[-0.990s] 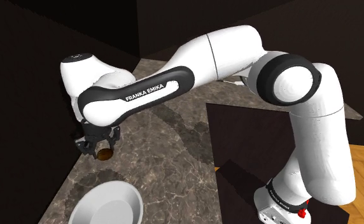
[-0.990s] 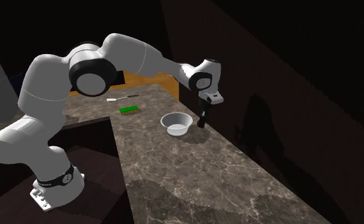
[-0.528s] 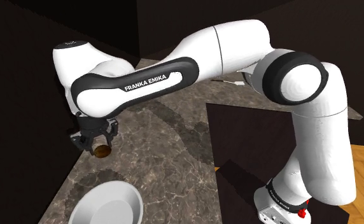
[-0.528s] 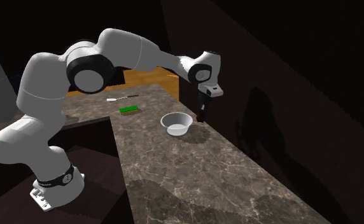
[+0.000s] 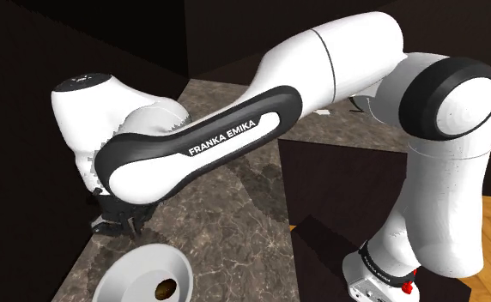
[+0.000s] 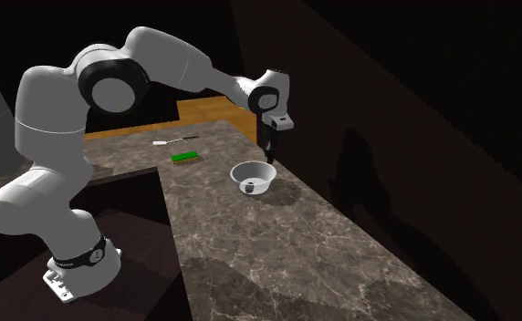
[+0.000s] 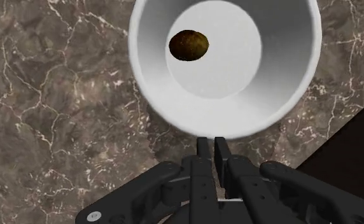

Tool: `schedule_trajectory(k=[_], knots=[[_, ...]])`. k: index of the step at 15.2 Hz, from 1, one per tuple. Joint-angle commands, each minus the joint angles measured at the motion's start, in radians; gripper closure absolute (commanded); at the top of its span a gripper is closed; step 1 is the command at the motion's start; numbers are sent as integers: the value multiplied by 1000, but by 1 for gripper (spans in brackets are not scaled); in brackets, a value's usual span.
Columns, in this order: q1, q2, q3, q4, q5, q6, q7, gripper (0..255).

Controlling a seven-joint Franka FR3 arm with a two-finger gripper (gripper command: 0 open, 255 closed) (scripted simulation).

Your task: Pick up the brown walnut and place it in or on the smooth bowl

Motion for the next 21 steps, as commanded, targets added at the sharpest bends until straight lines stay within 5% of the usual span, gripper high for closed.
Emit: schedule_trajectory(k=[1, 3, 4, 13, 21], knots=[[16, -28, 14, -46, 8, 21, 35, 255], [16, -30, 15, -44, 9, 17, 34, 255], [16, -30, 15, -44, 9, 17, 34, 0], [231, 160, -41, 19, -240, -142, 109, 0], [226, 188, -58, -46, -266, -58, 125, 0]])
